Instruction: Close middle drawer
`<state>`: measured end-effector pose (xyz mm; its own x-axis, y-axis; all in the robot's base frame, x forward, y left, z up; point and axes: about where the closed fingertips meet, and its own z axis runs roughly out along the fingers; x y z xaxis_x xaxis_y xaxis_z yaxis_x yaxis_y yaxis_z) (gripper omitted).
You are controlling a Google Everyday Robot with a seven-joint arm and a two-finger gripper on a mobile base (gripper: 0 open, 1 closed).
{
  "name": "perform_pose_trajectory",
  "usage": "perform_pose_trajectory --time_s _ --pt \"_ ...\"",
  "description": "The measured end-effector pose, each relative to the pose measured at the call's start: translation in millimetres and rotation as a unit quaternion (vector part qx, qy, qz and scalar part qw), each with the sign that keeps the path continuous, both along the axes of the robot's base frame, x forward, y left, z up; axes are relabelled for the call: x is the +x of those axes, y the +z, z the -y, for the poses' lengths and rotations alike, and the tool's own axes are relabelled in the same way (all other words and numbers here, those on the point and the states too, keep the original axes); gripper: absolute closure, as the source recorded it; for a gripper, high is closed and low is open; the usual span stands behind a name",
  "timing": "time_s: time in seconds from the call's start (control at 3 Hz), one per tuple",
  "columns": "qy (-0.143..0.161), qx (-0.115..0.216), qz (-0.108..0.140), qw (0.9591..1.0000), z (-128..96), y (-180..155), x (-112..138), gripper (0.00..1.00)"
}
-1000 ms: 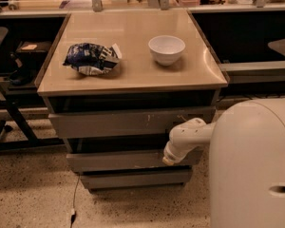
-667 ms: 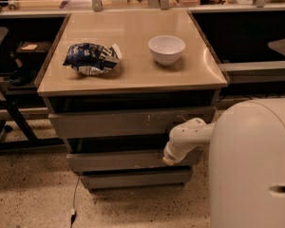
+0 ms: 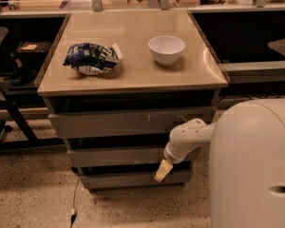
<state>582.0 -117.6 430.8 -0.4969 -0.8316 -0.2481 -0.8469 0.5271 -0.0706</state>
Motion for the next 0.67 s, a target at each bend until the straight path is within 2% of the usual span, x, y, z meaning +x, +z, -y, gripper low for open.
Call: perform_pose_trajectory --time_s 0.67 --pt "0.000 0.000 0.000 1.0000 -0.7 0.0 -2.7 0.00"
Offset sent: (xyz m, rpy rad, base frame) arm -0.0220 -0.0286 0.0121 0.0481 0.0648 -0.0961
